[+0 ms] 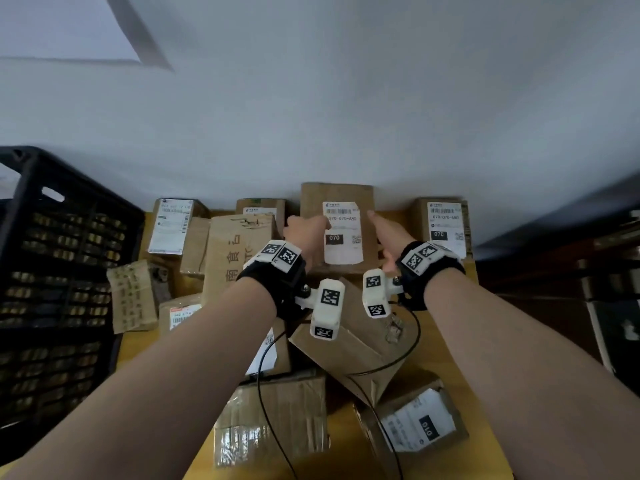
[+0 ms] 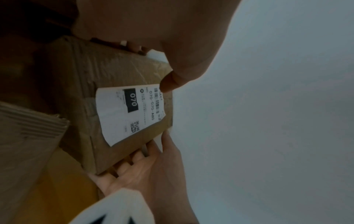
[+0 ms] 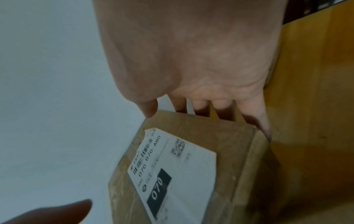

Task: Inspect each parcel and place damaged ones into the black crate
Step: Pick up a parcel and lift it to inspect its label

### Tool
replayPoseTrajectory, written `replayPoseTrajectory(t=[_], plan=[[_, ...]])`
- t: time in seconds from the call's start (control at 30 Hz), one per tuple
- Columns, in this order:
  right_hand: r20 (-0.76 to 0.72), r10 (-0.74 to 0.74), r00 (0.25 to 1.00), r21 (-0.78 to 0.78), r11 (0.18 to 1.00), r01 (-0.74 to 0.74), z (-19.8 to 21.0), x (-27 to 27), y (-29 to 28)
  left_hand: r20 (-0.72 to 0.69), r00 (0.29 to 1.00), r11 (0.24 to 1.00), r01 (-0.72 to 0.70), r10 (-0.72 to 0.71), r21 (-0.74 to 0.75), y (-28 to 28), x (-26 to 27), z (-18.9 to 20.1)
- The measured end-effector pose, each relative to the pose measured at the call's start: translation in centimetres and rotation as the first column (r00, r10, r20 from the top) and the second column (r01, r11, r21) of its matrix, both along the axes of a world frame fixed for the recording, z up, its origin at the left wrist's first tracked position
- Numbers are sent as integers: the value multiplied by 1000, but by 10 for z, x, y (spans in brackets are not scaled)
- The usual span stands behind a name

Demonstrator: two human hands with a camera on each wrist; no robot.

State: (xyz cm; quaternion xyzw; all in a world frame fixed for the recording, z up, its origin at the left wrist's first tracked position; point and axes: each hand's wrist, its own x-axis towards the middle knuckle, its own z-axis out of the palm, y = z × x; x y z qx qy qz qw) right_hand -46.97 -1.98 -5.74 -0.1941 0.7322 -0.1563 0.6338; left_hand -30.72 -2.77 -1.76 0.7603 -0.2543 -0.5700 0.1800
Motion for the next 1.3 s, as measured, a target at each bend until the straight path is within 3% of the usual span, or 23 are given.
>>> replayPoseTrajectory(t=[0.23, 0.53, 0.7, 0.93, 1.13, 1.3], plan=[[-268, -203, 942, -280, 952, 126, 54, -11, 16, -163, 977, 977, 103, -134, -185, 21, 1, 43], [-351, -291, 890, -500, 862, 85, 149, 39, 47, -237, 947, 912, 108, -215, -396, 41, 51, 127], [-155, -477, 865, -643, 714, 278, 202, 104, 67, -277, 941, 873, 37, -194, -487, 55, 114, 167], [-51, -460, 886, -742, 611, 275, 253, 213, 76, -309, 944, 836, -79, -112, -543, 64, 229, 214], [-5, -467, 884, -791, 543, 282, 307, 284, 82, -323, 945, 776, -159, -60, -611, 74, 295, 267], [111, -426, 898, -864, 404, 299, 368, 322, 87, -355, 930, 658, -207, -98, -724, 81, 333, 330]])
